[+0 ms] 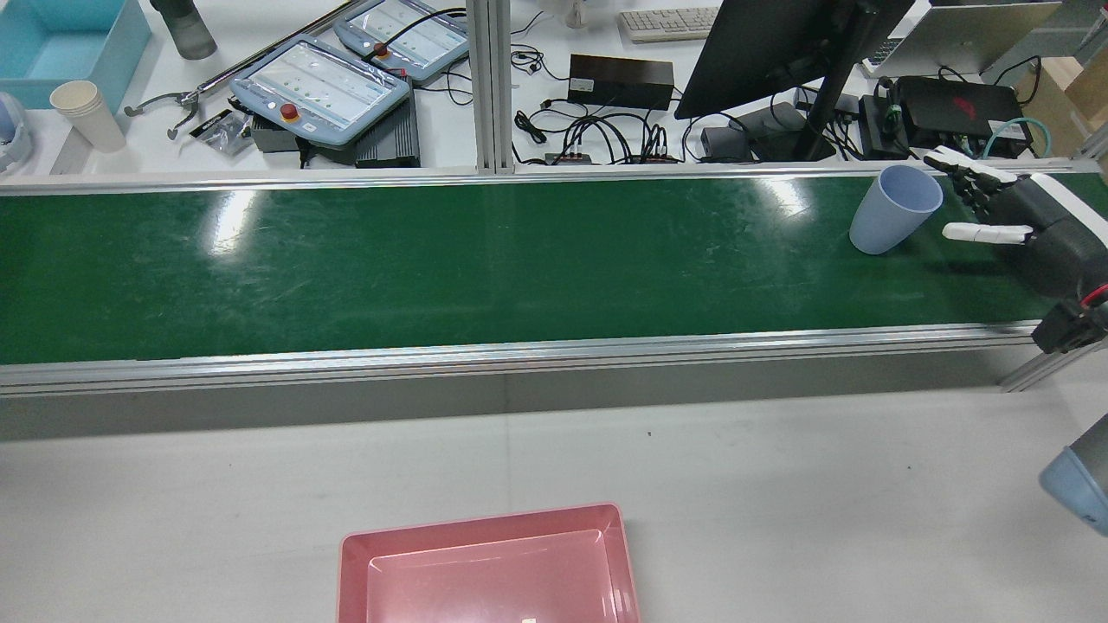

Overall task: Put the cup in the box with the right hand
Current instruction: 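Close the right hand around the light blue cup on the belt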

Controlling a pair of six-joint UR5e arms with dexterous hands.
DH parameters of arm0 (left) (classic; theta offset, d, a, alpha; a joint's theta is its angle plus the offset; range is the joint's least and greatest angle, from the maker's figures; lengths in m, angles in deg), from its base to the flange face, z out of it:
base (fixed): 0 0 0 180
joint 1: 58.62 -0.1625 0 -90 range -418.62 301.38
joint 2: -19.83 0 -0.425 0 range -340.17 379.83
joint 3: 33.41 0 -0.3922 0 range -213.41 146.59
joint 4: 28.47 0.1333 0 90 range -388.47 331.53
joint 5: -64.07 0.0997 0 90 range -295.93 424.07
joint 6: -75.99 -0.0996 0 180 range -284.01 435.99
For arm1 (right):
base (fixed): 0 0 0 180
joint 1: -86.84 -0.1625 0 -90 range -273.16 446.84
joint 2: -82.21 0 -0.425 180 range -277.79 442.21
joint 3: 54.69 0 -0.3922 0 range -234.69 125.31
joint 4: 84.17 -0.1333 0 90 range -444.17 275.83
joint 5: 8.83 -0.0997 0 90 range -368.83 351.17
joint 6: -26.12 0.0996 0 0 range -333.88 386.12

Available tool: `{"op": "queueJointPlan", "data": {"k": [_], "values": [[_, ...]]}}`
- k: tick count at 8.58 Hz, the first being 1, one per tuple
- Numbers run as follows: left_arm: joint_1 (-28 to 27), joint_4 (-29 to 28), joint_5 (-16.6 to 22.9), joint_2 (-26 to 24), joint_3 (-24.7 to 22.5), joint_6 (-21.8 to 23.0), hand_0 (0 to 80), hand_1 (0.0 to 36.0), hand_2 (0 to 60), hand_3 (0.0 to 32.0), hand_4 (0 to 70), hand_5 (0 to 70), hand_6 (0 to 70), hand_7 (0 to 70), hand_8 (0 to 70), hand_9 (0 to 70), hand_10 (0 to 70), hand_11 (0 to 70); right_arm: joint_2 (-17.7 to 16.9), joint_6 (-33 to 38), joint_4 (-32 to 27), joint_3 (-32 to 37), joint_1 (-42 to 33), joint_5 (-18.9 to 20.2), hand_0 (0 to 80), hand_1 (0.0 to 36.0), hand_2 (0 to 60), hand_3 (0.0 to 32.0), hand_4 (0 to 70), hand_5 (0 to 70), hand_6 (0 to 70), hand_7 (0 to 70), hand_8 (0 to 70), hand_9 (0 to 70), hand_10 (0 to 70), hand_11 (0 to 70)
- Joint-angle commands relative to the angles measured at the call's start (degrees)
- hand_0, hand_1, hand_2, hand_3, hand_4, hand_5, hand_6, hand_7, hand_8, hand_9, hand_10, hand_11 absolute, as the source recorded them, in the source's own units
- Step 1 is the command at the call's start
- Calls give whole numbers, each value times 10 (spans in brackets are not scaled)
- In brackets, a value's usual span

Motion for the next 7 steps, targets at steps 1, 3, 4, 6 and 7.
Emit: {"op": "queueJointPlan", "data": {"k": [1, 3, 4, 6, 7], "values": [[0, 0, 0, 0, 0, 0, 0, 0, 0, 0, 0, 0, 0, 0, 0, 0, 0, 0, 2, -1, 0, 4, 6, -1, 485, 181, 72, 0, 0, 57, 43, 137, 39, 45, 0, 0], [0, 0, 0, 0, 0, 0, 0, 0, 0, 0, 0, 0, 0, 0, 0, 0, 0, 0, 7, -1, 0, 4, 11, -1, 486, 184, 76, 0, 0, 59, 45, 146, 39, 52, 0, 0], [0, 0, 0, 0, 0, 0, 0, 0, 0, 0, 0, 0, 0, 0, 0, 0, 0, 0, 10, -2, 1, 5, 12, -2, 481, 243, 355, 0, 0, 78, 99, 357, 112, 220, 47, 91], [0, 0, 0, 0, -1, 0, 0, 0, 0, 0, 0, 0, 0, 0, 0, 0, 0, 0, 26, -11, 2, 4, 14, -4, 459, 359, 600, 0, 180, 178, 416, 700, 644, 700, 548, 700], [0, 0, 0, 0, -1, 0, 0, 0, 0, 0, 0, 0, 0, 0, 0, 0, 0, 0, 28, -11, 2, 4, 14, -4, 463, 360, 600, 0, 157, 198, 454, 700, 700, 700, 586, 700]]}}
